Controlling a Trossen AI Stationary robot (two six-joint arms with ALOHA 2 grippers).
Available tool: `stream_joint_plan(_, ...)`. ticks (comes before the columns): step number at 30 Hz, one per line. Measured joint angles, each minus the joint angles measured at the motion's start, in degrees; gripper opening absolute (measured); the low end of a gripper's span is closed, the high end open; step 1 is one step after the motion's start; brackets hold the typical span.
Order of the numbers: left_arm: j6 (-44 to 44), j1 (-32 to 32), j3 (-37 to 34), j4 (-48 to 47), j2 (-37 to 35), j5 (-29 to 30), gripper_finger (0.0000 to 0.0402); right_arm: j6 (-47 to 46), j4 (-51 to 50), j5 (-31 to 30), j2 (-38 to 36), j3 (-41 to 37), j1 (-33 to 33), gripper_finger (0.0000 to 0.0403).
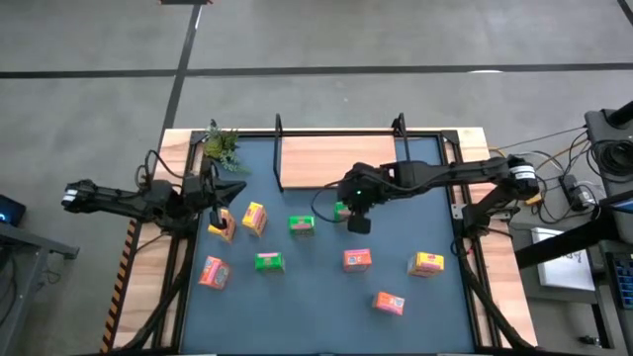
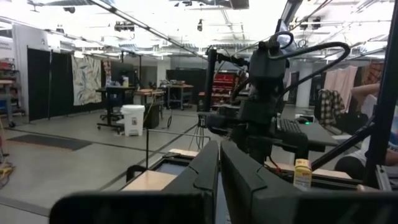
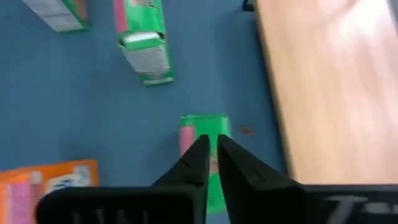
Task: Stack cereal on shelf
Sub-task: Stack the right green cereal box on the shelf
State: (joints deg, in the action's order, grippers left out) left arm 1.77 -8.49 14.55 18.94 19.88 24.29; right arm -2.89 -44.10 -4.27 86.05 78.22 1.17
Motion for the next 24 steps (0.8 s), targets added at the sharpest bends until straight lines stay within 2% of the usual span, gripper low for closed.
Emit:
stream_joint_plan(3, -1.07, 0.00, 0.00, -0.66, 0.07, 0.02, 0.0000, -0.97, -0.31, 0.24, 0.21, -0.02, -0.02, 0.0073)
stream_joint_plan(10, -2.35, 0.00, 0.00, -1.61, 0.09, 0.02, 0.0000, -0.48, -0.20, -2.21, 1.10, -0.02, -0.02, 0.0207)
stream_joint_plan(14, -2.35, 0.00, 0.00, -1.98, 0.12, 0.03, 0.0000, 1.43, -0.50, -2.30, 2.45, -0.04, -0.02, 0.0270)
stream_joint_plan(19, -2.35, 0.00, 0.00, -1.99, 0.19, 0.04, 0.0000, 6.84, 0.09, -2.30, 4.78, -0.04, -0.02, 0.0315)
stream_joint_plan(24, -2.35, 0.00, 0.00, -1.95, 0.31, 0.09, 0.0000, 4.36, 2.16, -2.29, 7.30, -0.04, -0.02, 0.0330)
